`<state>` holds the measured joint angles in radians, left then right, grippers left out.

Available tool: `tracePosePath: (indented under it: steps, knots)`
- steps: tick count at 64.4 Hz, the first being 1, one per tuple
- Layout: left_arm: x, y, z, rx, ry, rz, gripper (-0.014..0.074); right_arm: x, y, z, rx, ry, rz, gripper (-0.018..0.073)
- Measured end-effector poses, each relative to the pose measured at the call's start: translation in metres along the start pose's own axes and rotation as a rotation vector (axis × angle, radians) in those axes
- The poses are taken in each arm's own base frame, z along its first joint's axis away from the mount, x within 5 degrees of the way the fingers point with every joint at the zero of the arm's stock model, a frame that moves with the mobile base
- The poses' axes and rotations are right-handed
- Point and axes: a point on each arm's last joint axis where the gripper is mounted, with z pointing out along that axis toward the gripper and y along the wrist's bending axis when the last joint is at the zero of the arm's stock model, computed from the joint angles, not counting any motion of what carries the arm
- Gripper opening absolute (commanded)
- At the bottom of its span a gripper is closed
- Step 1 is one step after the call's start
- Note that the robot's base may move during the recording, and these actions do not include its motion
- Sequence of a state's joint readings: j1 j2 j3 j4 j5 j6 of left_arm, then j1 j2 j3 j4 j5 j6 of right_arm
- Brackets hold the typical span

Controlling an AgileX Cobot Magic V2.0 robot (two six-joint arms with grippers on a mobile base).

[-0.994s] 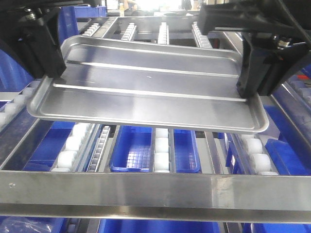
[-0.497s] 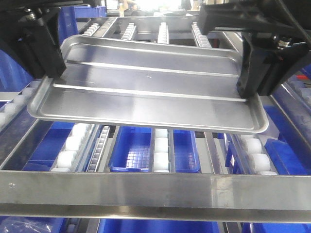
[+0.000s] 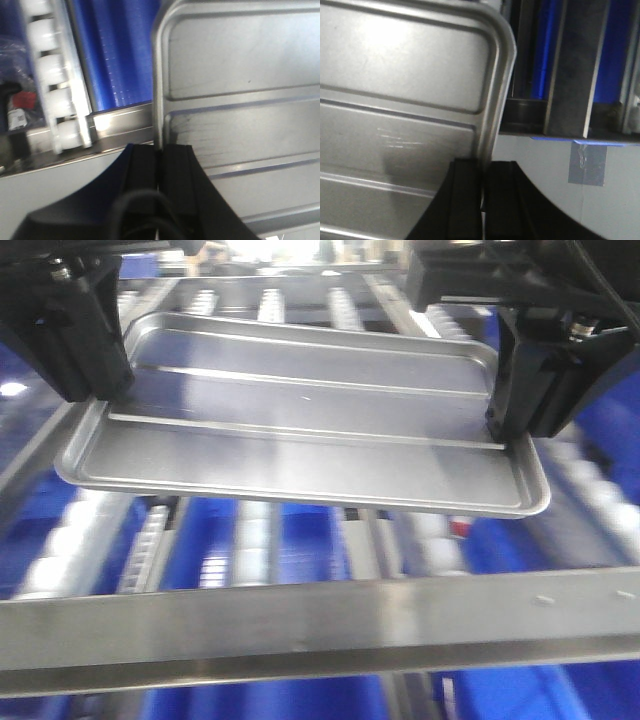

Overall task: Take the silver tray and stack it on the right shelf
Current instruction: 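Lift the silver tray with both grippers and pull it back, then hold the tray level with both grippers while the base drives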

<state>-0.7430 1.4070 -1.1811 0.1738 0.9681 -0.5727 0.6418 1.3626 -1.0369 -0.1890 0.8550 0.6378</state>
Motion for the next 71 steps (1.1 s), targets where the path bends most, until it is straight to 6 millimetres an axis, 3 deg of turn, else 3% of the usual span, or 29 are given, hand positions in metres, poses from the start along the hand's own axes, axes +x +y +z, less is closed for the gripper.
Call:
tracePosePath:
  steps: [71]
  knots:
    - [0.0002, -0.0004, -0.0001, 0.001, 0.0, 0.001, -0.0094, -0.0001, -0.0001, 0.0, 0.001, -0.001, -0.003, 0.0056]
